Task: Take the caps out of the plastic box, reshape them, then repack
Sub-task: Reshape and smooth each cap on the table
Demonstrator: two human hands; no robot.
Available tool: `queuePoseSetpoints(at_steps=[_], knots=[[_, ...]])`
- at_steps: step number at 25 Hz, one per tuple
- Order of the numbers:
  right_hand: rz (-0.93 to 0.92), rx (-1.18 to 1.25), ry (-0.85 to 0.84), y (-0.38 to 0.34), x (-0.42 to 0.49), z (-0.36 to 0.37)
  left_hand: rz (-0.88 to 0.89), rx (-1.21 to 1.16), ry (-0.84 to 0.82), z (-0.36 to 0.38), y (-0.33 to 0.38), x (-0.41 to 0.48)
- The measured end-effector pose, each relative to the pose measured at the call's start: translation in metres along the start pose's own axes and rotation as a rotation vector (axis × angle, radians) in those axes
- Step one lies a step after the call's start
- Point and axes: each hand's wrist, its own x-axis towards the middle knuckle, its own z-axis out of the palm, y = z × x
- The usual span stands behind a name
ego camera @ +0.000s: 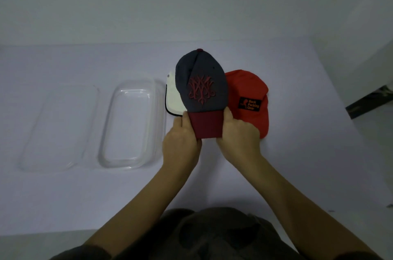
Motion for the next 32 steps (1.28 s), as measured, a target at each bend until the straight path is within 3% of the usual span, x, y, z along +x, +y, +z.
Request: queuePoseSetpoints(at_steps=[2,7,9,12,14,19,24,27,30,32], knots=[[-0.006,0.165,-0.13,-0.002,-0.003,-0.003,0.074,-0.125,0.01,0.001,0.002,-0.002],[0.099,0.647,-0.056,-0.013,-0.014,0.004,0.078,-0.394,0.048,-0.004,0.017,0.001],[0.083,0.626,-0.057,-0.008,-0.015,0.004,0.147,-0.274,0.018,-0.006,0.015,0.004],[0.033,0.371,-0.097,0.009,-0.017,0.001,0.242,-0.023,-0.054,-0.007,0.005,0.007],[0.046,0.242,-0.062,0.017,-0.017,-0.001,0.205,0.029,-0.128,-0.011,0.002,0.007],[0.08,0.174,0.039,0.018,-0.017,0.007,0.085,0.268,-0.063,-0.01,0.006,0.01],[0.083,0.479,-0.11,0.007,-0.023,0.007,-0.022,-0.205,-0.254,0.014,-0.003,0.0],[0.106,0.62,-0.223,0.005,-0.026,0.019,-0.191,-0.548,-0.375,0.014,0.002,-0.011],[0.118,0.639,-0.27,0.009,-0.028,0.032,-0.225,-0.54,-0.463,0.017,-0.005,-0.019],[0.147,0.661,-0.17,0.016,-0.033,0.035,-0.116,-0.321,-0.453,0.018,-0.015,-0.016]])
